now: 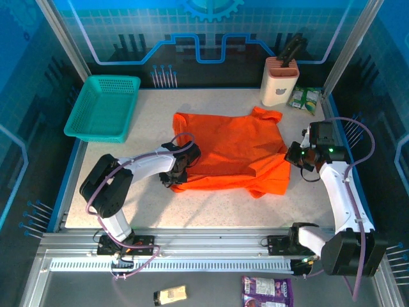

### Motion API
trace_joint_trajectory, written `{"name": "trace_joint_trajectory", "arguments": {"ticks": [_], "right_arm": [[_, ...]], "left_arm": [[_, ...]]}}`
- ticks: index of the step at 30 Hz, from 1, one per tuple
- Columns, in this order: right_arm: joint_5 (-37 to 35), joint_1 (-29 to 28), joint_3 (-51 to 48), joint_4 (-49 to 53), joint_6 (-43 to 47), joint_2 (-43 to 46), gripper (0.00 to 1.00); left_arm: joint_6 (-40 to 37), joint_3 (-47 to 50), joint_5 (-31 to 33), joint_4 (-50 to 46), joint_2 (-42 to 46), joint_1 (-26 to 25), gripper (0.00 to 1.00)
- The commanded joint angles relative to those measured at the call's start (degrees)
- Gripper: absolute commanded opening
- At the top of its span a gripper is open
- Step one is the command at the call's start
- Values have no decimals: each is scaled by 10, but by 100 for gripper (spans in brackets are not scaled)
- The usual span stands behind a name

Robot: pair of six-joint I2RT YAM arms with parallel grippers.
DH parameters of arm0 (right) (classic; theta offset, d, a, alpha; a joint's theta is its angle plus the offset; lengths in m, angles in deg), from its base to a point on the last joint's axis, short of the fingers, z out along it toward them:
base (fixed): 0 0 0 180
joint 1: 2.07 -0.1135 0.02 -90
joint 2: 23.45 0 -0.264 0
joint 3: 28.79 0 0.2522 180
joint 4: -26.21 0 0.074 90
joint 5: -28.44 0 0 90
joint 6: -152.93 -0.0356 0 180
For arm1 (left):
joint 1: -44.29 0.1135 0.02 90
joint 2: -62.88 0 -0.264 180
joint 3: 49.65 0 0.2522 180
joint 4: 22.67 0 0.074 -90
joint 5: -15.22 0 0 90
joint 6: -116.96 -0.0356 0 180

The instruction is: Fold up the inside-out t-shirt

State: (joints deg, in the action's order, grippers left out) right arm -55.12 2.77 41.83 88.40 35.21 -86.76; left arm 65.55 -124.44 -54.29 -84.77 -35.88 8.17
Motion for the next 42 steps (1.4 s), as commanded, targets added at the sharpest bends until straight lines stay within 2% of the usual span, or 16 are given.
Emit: {"name": "trace_joint_trajectory", "arguments": {"ticks": [1,5,17,18,21,25,27,31,37,40,42], "right_arm": [[-5,2,13,14,10,13,0],[-5,1,13,15,9,13,0],[-14,4,15,15,12,15,0],[-16,5,16,15,12,14,0],[-20,8,29,12,15,9,0],[-29,19,85,16,22,-8,0],[-31,27,122,19,26,-18,0],[-34,57,201,32,34,-34,0],[-25,109,274,52,39,-30,0],[-10,120,287,59,38,-23,0],[16,119,284,54,32,-23,0]], "left_arm": [[-3,-6,23,-26,-1,0,29],[-4,-2,14,-20,-2,0,27],[-14,4,30,-23,23,4,3],[-17,3,30,-22,31,8,0],[-39,-11,29,-23,61,23,0],[-82,-53,3,-29,134,75,0],[-102,-80,-33,-27,176,114,0],[-119,-130,-164,-11,255,229,0],[-122,-168,-320,-21,321,370,0],[-120,-157,-397,6,353,412,0],[-113,-150,-416,12,355,422,0]]}}
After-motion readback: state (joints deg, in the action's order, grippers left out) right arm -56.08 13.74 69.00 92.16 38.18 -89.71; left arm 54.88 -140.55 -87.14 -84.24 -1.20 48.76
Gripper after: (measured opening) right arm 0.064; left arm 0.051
